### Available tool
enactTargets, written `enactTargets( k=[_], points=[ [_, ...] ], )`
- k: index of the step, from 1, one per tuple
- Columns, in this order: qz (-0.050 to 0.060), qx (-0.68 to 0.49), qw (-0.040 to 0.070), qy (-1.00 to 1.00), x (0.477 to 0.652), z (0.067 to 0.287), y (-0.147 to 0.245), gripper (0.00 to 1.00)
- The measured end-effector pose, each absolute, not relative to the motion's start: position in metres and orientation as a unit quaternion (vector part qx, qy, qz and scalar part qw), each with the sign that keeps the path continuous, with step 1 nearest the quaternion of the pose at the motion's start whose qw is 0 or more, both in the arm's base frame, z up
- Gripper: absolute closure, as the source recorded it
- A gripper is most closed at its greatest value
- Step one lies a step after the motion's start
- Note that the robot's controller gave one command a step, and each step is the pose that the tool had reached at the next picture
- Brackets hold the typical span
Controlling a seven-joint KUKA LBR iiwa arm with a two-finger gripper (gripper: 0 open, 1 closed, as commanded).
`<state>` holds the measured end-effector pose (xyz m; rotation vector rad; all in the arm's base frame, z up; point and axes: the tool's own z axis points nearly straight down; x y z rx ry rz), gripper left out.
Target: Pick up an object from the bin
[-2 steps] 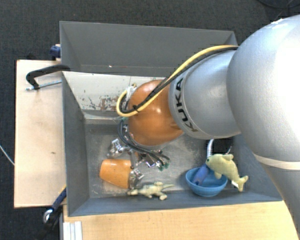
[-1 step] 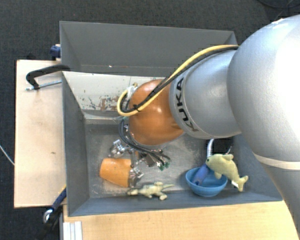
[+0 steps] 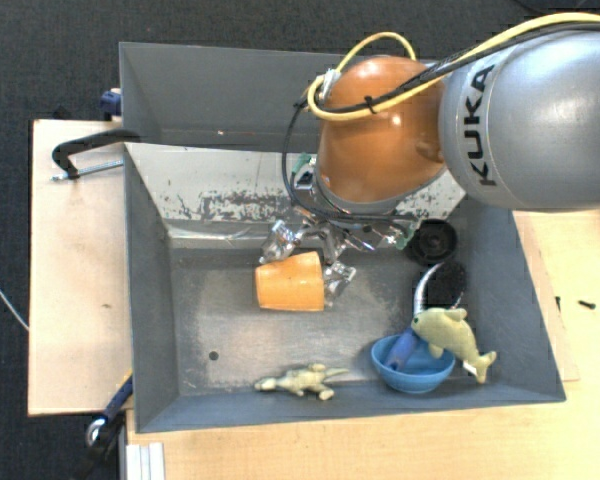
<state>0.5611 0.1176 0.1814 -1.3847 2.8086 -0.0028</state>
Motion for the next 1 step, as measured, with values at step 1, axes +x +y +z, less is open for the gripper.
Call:
enactTargets(
  k=[1],
  points=[
    [-0.001, -0.437, 0.008, 0.9, 0.5528, 0.263, 0.1202, 1.0]
  ],
)
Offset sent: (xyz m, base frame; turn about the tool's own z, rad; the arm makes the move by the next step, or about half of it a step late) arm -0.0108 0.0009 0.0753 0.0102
